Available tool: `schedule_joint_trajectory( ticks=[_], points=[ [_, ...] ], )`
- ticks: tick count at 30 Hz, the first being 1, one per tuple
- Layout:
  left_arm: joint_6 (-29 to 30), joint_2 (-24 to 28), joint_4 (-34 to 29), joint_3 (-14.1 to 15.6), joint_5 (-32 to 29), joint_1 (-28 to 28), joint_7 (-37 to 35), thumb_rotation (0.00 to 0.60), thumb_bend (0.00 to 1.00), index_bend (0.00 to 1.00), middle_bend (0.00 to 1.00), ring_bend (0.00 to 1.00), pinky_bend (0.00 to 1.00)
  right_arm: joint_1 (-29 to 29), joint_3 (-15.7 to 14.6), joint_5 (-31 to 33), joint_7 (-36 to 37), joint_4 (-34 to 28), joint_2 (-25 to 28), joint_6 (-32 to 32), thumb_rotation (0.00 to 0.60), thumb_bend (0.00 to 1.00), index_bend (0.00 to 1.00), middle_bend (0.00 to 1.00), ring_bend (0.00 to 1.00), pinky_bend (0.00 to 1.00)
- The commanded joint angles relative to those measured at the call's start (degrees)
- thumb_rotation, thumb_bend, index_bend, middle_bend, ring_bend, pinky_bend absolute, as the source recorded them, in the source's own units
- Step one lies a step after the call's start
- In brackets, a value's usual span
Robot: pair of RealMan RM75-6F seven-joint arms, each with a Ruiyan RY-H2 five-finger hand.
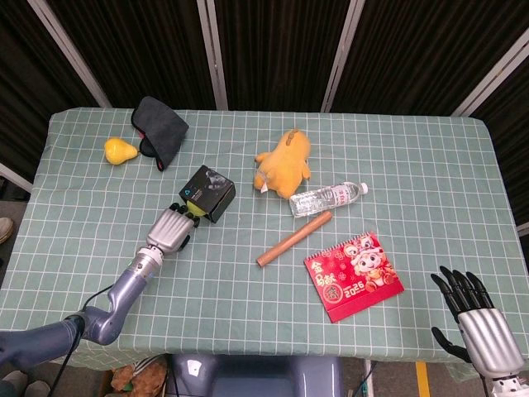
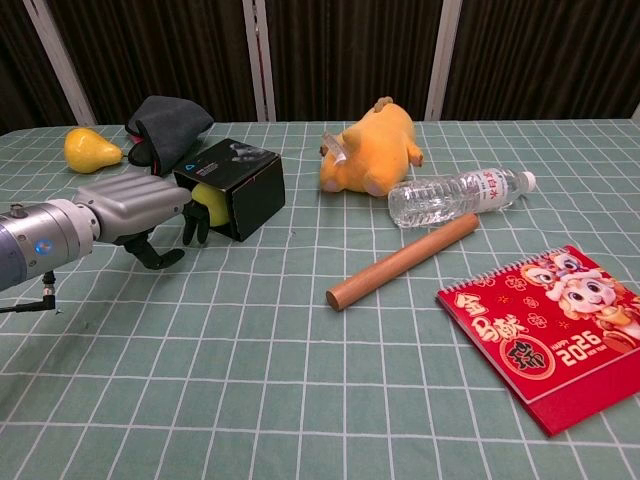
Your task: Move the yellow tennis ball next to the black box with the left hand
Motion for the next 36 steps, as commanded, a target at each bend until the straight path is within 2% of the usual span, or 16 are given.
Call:
schedule_joint_trajectory(
  ticks=[1, 8, 14, 19, 25, 28, 31, 33, 36],
  points=[
    [0.5, -1.2, 1.4, 0.3, 1.5, -0.6, -1.5, 0.6, 0.44, 0.34, 0.37, 0.17, 0.2, 0.0, 0.0, -0.1, 0.0, -0.1, 0.0, 0.0, 0.6, 0.32, 0.0, 0.0, 0.0, 0.0],
    [2.0, -2.8, 4.1, 1.2, 3.1, -0.8, -0.6, 0.6, 0.43, 0.27, 0.26, 0.07, 0.07, 0.1, 0.1, -0.1, 0.4, 0.0, 0.2, -0.1, 0.6, 0.32, 0.0, 0.0, 0.0, 0.0],
    [2.7, -2.7, 2.5, 2.2, 2.3, 0.1, 2.8, 0.6, 0.4, 0.19, 0.19, 0.03, 0.03, -0.1, 0.1, -0.2, 0.6, 0.0, 0.4, 0.3, 0.6, 0.32, 0.0, 0.0, 0.0, 0.0],
    [6.2, 2.7, -6.4, 5.3, 5.4, 3.1, 1.7, 0.6, 0.35, 0.17, 0.21, 0.03, 0.03, -0.2, 0.2, 0.0, -0.1, 0.0, 0.1, 0.3, 0.6, 0.32, 0.0, 0.0, 0.0, 0.0],
    [11.2, 12.1, -20.2, 10.8, 9.2, 8.1, 2.0, 0.6, 0.26, 0.17, 0.23, 0.04, 0.03, -0.4, 0.2, 0.4, -1.6, -0.3, -0.4, 0.0, 0.6, 0.32, 0.0, 0.0, 0.0, 0.0],
    [17.2, 16.6, -25.4, 14.2, 14.5, 11.8, 0.5, 0.6, 0.17, 0.13, 0.19, 0.04, 0.03, -0.5, 0.2, 0.6, -2.6, -0.7, -0.6, -0.1, 0.6, 0.32, 0.0, 0.0, 0.0, 0.0],
    [25.8, 20.3, -28.9, 18.2, 21.0, 16.9, 0.0, 0.6, 0.1, 0.09, 0.16, 0.03, 0.03, -0.6, 0.4, 0.7, -3.3, -1.1, -0.7, -0.1, 0.6, 0.32, 0.0, 0.0, 0.0, 0.0],
    [33.0, 22.2, -29.1, 20.8, 26.3, 20.9, -1.5, 0.6, 0.07, 0.07, 0.14, 0.02, 0.03, -0.7, 0.7, 1.2, -3.6, -1.3, -0.7, 0.1, 0.6, 0.32, 0.0, 0.0, 0.0, 0.0],
    [44.0, 23.3, -25.4, 23.3, 32.1, 27.4, -3.7, 0.6, 0.05, 0.05, 0.14, 0.01, 0.03, -0.7, 1.2, 2.2, -3.3, -1.4, -0.6, 0.1, 0.6, 0.32, 0.0, 0.0, 0.0, 0.0]
  ],
)
